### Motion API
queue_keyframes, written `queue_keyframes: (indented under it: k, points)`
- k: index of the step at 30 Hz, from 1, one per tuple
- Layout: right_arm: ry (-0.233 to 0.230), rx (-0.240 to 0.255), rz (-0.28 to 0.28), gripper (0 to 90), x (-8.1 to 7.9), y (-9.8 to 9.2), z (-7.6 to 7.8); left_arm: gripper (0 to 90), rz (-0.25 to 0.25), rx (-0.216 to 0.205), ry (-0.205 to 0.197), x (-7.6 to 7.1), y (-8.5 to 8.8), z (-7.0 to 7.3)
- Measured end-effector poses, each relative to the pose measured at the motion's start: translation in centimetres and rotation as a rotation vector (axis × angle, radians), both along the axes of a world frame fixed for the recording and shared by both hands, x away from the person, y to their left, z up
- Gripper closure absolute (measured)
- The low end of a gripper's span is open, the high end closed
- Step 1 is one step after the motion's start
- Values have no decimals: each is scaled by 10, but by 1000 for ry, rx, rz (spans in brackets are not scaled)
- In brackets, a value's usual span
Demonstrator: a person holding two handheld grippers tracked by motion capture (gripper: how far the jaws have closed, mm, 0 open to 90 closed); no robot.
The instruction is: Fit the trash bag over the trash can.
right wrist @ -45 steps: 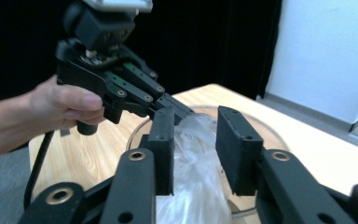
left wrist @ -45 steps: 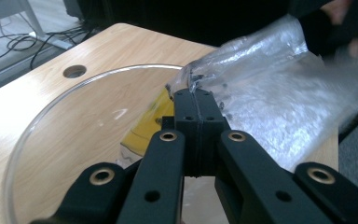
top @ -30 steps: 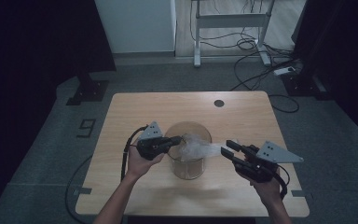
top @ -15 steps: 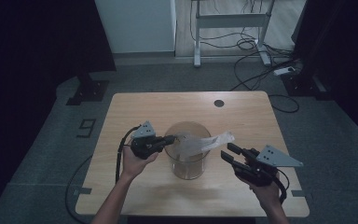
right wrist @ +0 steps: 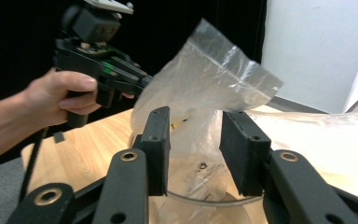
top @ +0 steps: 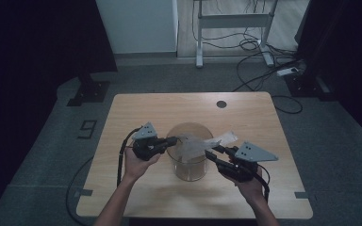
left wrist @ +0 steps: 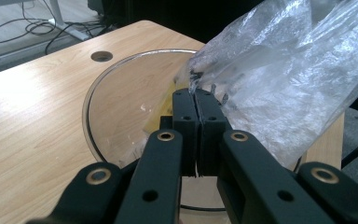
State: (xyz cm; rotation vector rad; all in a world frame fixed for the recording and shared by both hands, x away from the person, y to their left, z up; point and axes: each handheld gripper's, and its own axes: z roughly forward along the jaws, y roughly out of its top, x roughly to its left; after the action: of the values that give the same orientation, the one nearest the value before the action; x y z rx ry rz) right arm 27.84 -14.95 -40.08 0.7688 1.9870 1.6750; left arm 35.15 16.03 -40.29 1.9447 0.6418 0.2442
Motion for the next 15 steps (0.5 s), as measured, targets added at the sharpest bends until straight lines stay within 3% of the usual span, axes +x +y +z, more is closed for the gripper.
queue_keyframes:
  k: [2, 8, 15]
  points:
    - [-12, -24, -5, 635, 3, 5, -2, 880, 6, -3, 3, 0, 2, -1]
    - [-5, -24, 3, 642, 12, 16, -6, 877, -1, -30, 23, 2, 6, -3]
    - [-12, -37, 12, 647, 21, 28, -10, 871, -26, -23, 17, -1, 2, -3]
